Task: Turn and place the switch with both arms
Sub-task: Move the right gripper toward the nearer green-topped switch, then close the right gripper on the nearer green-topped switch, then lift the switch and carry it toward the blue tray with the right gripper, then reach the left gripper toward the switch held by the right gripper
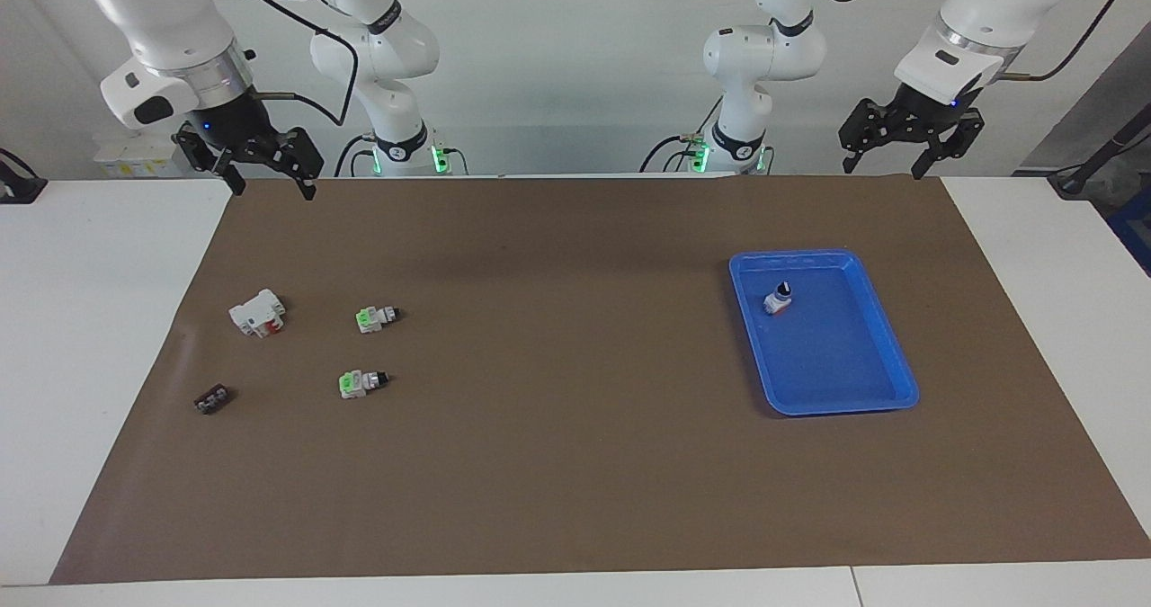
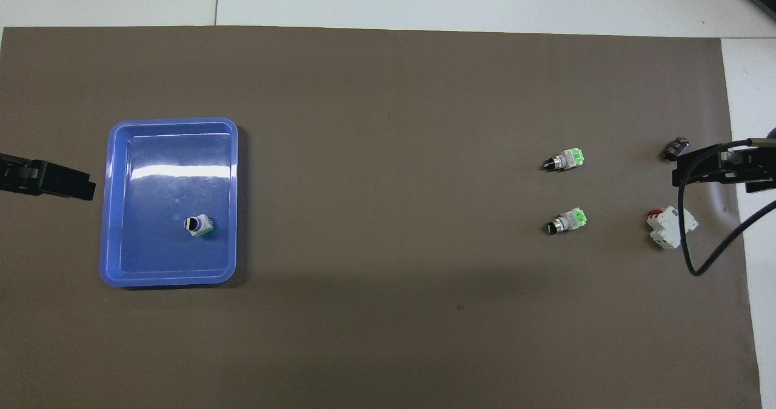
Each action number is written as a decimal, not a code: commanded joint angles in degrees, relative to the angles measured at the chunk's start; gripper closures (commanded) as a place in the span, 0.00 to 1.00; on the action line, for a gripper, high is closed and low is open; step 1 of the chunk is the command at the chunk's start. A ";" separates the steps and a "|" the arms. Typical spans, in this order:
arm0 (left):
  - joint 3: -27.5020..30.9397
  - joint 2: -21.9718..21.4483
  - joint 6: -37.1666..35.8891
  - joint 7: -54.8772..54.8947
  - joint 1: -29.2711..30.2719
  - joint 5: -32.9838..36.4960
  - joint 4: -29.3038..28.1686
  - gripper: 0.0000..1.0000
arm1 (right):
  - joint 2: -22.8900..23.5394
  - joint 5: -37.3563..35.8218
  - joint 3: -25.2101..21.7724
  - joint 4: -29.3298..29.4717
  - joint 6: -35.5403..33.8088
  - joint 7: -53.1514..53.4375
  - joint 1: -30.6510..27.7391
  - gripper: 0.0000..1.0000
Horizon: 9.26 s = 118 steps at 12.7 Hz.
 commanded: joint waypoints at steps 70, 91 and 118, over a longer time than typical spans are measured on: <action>0.13 -1.98 -1.92 0.13 -0.11 0.79 -1.82 0.00 | 10.72 57.38 9.63 1.92 28.44 90.04 18.11 1.00; 0.48 -1.46 -0.52 3.04 3.85 -41.99 -0.94 0.23 | 11.16 54.65 11.67 1.92 28.56 97.79 18.46 1.00; -3.83 -4.97 14.69 2.07 -5.12 -47.02 -10.78 0.58 | 11.16 54.65 11.67 1.66 28.39 97.88 18.55 1.00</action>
